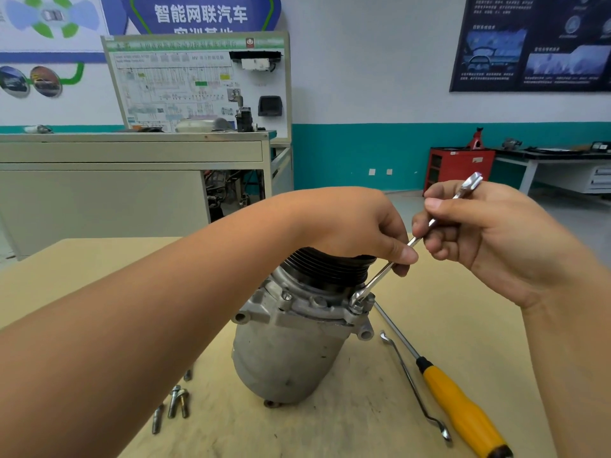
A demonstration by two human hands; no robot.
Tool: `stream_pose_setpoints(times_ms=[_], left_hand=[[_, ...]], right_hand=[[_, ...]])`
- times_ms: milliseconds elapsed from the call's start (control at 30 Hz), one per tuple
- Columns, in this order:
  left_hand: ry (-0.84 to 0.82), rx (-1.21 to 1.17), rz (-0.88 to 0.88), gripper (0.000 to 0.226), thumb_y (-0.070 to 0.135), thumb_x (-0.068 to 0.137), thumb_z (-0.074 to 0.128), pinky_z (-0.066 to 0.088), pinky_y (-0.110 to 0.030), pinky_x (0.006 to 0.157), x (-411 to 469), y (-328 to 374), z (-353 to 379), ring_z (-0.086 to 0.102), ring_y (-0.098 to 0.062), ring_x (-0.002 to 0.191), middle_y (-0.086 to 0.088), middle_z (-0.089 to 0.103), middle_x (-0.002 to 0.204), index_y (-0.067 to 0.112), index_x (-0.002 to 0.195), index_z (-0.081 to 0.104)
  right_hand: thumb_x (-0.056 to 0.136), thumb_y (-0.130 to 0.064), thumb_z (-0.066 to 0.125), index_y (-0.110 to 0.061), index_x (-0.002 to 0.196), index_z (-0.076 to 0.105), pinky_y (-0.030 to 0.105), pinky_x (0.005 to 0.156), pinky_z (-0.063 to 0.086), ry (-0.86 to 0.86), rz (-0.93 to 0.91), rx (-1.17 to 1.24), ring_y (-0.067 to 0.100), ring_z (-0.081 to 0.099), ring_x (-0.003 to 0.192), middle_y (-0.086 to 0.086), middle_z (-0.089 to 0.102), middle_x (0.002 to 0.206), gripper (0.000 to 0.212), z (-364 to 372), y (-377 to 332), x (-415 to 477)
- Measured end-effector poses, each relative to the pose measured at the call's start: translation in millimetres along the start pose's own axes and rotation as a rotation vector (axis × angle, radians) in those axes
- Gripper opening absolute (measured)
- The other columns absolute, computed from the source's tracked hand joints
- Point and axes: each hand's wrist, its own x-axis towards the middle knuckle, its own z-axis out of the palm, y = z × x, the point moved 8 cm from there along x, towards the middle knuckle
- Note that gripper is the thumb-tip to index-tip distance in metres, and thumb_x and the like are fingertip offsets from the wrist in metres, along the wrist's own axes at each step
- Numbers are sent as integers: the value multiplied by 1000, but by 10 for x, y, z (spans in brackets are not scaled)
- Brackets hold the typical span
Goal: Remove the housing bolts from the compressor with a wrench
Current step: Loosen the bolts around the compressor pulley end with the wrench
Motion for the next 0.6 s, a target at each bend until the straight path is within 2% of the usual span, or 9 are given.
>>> stream_pose_setpoints(times_ms=[33,167,300,433,600], left_hand=[[4,-2,-2,24,44,93,53,43,-21,83,0,-4,1,60,-7,92,7,69,97,33,97,74],[30,-31,2,24,47,90,56,44,-23,79,-13,-15,-12,60,-9,89,3,69,94,33,96,74],[44,-40,-12,24,50,87,58,44,-23,76,-6,-22,-18,61,-11,88,3,70,93,32,90,75],[55,-40,-23,26,52,85,59,43,-28,73,9,-36,-25,61,-20,88,-7,69,93,31,80,73],[60,-61,2,25,52,85,59,46,-38,91,-30,-34,-52,62,-16,92,-2,70,100,33,74,72]], right_hand=[[88,-4,51,-8,90,50,19,40,45,-12,3,-2,11,54,42,7,64,57,4,10,-4,-5],[71,-15,56,-7,96,50,19,40,45,-34,-10,1,11,54,43,7,63,57,27,36,-54,-27],[91,-1,46,-6,101,50,19,39,43,-8,21,-6,11,52,42,5,62,56,12,29,-16,-24],[97,-5,43,-11,103,55,17,43,45,36,-42,-138,7,54,45,4,56,69,15,68,-65,-42],[97,-8,46,-19,100,58,15,47,46,93,-196,-324,7,58,49,-6,64,65,16,103,-217,-79]])
